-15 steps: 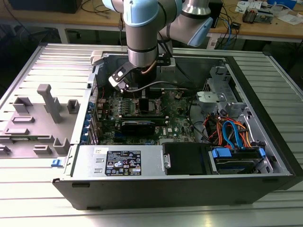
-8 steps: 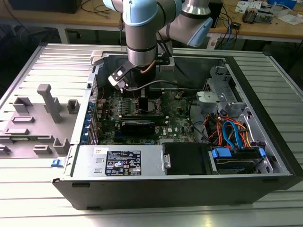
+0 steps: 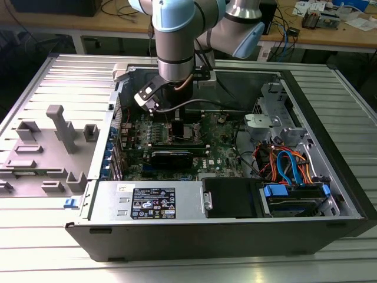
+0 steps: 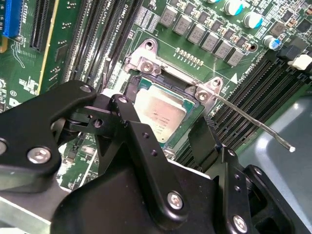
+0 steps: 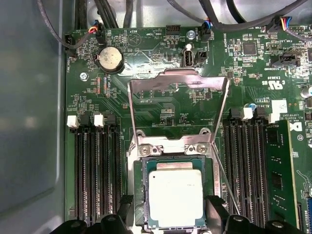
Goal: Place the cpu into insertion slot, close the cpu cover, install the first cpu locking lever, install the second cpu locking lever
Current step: 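Place the cpu into insertion slot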
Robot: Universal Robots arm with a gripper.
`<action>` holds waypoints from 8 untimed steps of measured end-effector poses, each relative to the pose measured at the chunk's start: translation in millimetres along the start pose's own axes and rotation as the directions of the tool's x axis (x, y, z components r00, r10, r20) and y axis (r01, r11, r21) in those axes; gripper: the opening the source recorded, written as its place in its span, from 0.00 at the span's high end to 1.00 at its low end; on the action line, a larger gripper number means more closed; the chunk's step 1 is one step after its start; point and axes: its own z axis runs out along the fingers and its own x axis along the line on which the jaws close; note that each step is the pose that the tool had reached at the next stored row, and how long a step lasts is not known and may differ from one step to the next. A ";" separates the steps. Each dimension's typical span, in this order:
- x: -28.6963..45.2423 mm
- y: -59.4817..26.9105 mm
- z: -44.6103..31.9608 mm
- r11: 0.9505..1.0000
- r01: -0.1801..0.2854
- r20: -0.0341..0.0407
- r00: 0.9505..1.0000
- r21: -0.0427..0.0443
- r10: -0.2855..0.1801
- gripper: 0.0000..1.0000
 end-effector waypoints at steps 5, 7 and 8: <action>-0.1 1.9 0.0 1.000 0.001 0.012 1.000 0.000 -0.001 0.31; 0.0 3.2 0.1 1.000 0.002 0.013 1.000 0.000 -0.002 0.31; 0.1 4.7 0.2 1.000 0.002 0.013 1.000 0.000 -0.002 0.31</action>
